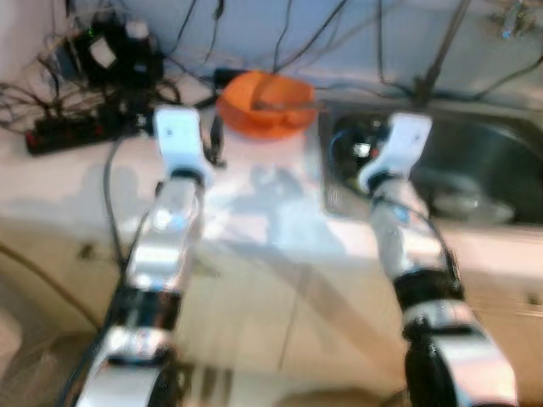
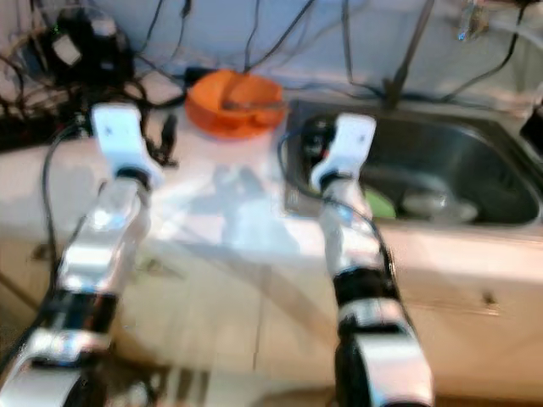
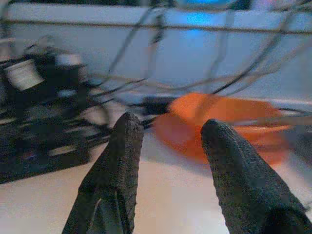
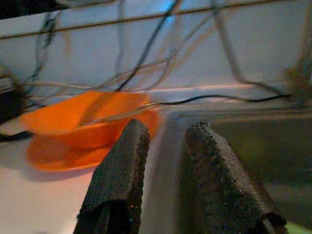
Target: Kitchen organization
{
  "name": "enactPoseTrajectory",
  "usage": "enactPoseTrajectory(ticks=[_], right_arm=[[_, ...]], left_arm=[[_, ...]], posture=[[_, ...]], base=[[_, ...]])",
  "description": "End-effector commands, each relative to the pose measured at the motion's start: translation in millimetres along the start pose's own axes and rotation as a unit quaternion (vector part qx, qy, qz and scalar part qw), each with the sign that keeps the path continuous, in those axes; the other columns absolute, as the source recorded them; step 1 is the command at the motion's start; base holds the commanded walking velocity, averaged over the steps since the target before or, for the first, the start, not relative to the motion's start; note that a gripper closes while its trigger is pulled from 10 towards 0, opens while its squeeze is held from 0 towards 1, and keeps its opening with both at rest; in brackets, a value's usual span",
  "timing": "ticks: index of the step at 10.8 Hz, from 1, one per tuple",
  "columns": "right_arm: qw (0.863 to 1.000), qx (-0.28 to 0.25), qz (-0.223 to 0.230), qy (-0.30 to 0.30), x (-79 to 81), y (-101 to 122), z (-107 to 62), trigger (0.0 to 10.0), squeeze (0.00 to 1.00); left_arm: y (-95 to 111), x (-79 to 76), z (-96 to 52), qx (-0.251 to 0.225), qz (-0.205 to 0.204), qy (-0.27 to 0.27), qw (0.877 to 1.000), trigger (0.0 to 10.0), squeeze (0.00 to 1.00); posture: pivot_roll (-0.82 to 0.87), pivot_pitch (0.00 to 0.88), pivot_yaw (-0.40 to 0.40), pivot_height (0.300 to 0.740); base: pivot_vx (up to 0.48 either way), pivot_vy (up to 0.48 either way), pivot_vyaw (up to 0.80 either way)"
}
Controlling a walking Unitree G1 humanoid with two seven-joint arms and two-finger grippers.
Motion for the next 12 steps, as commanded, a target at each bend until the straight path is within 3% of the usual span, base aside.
enactPoseTrajectory(ticks=[1,7,12], right_arm=[[1.000,-0.002,-0.005,-0.009,-7.6,4.1,0.4,10.0,0.00],[1.000,-0.007,-0.005,-0.013,-8.9,4.7,0.1,10.0,0.00],[1.000,-0.009,-0.014,-0.003,-3.8,5.0,1.4,10.0,0.00]], left_arm=[[4.5,-6.8,-1.3,-0.006,-0.003,-0.012,1.000,10.0,0.00],[2.5,-6.5,-2.5,0.000,0.020,-0.023,1.000,10.0,0.00],[3.7,-8.2,-2.5,-0.002,0.020,-0.034,0.999,10.0,0.00]], posture=[[0.23,0.046,-0.025,0.740],[0.24,0.042,-0.025,0.740],[0.24,0.031,-0.025,0.740]], base=[[0.000,0.000,-0.77],[0.000,0.000,0.00],[0.298,0.000,-0.28]])
Point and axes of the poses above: a point about 5 cm out from each wrist's last joint towards the gripper, its own z axis pointing out of the wrist towards the gripper, its own y axis along the axis of the wrist's last joint, x = y × z, the point moved 4 cm from there along z, pointing out of the wrist towards the gripper, and after that the axes turned 15 degrees about z, right-handed, at the moved point
